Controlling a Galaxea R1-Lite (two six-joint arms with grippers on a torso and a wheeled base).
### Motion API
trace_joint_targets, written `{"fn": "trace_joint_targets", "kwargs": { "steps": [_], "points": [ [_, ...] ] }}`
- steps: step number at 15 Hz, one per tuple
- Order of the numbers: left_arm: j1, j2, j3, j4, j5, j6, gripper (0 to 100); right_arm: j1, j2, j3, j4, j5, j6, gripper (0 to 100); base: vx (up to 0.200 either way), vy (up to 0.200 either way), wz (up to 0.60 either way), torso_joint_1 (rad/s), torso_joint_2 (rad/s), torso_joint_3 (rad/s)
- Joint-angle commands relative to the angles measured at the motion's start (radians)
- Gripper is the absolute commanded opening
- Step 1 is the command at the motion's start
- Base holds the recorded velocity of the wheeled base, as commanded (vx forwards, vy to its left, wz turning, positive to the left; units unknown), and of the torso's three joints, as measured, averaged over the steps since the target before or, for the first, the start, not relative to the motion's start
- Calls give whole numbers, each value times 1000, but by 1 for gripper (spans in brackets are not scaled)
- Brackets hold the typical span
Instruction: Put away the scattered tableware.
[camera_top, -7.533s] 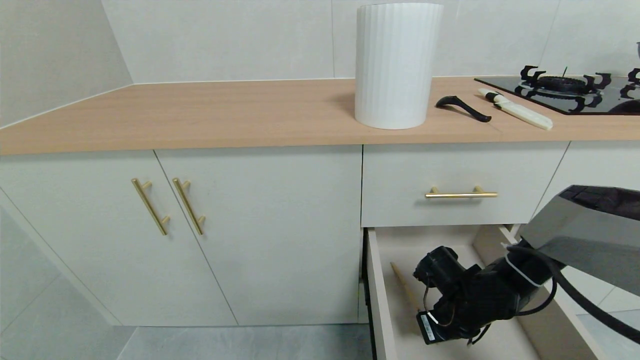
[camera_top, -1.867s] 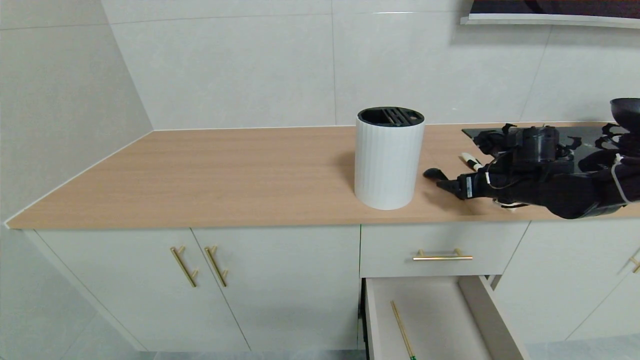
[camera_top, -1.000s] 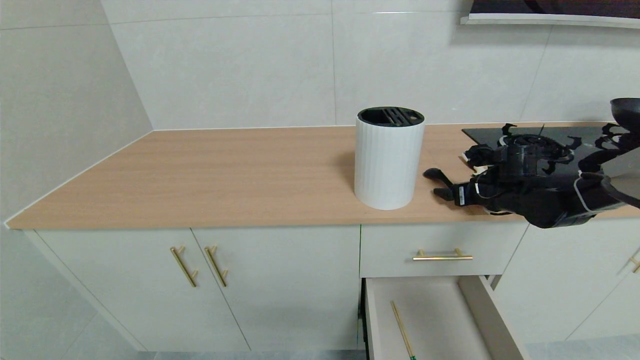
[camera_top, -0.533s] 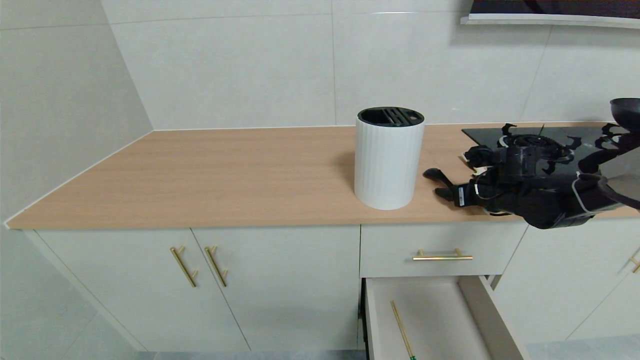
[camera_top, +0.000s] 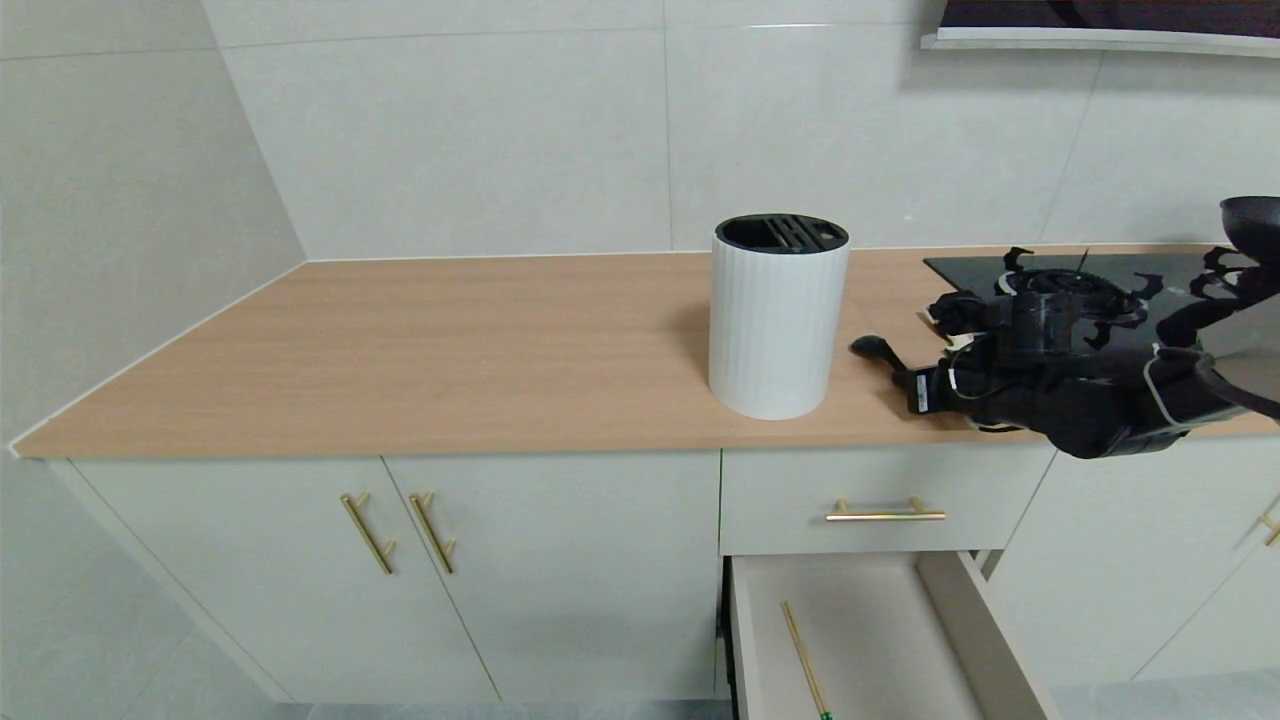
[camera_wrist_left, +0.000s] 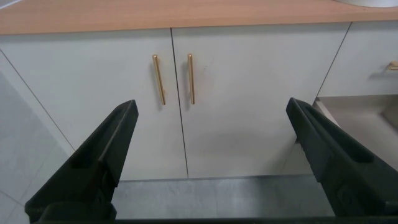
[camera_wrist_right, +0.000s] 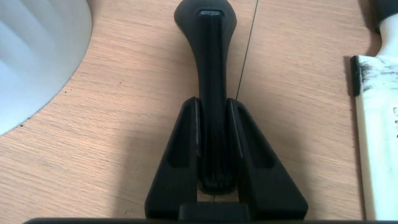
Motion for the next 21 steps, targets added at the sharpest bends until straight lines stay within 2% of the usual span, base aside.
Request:
{"fn": "trace_joint_targets", "kwargs": {
  "steps": [1,3,5,7,9,10,11,13,14,17,21],
  "points": [
    [0,1,0,0,1,0,100,2,-1,0,1,0,-1,0,0,0,0,0,0,0],
    [0,1,0,0,-1,0,100,9,-12,-4,9,-15,2,0,0,0,0,0,0,0],
    [0,1,0,0,1,0,100,29,-49,-1,18,-75,12,0,0,0,0,0,0,0],
    [0,1,0,0,-1,0,100,100,-205,33,161,-155,124,0,0,0,0,0,0,0],
    [0,1,0,0,1,0,100,152,-394,86,343,-166,243,0,0,0,0,0,0,0],
    [0,1,0,0,-1,0,100,157,-440,99,391,-167,263,0,0,0,0,0,0,0],
    [0,1,0,0,-1,0,100,169,-567,146,497,-167,298,0,0,0,0,0,0,0],
    [0,1,0,0,-1,0,100,169,-696,210,573,-167,315,0,0,0,0,0,0,0],
    [0,1,0,0,1,0,100,169,-713,218,586,-167,318,0,0,0,0,0,0,0],
    [0,1,0,0,-1,0,100,169,-784,238,754,-173,368,0,0,0,0,0,0,0],
    [0,1,0,0,1,0,100,172,-747,312,739,-160,352,0,0,0,0,0,0,0]
  ]
}}
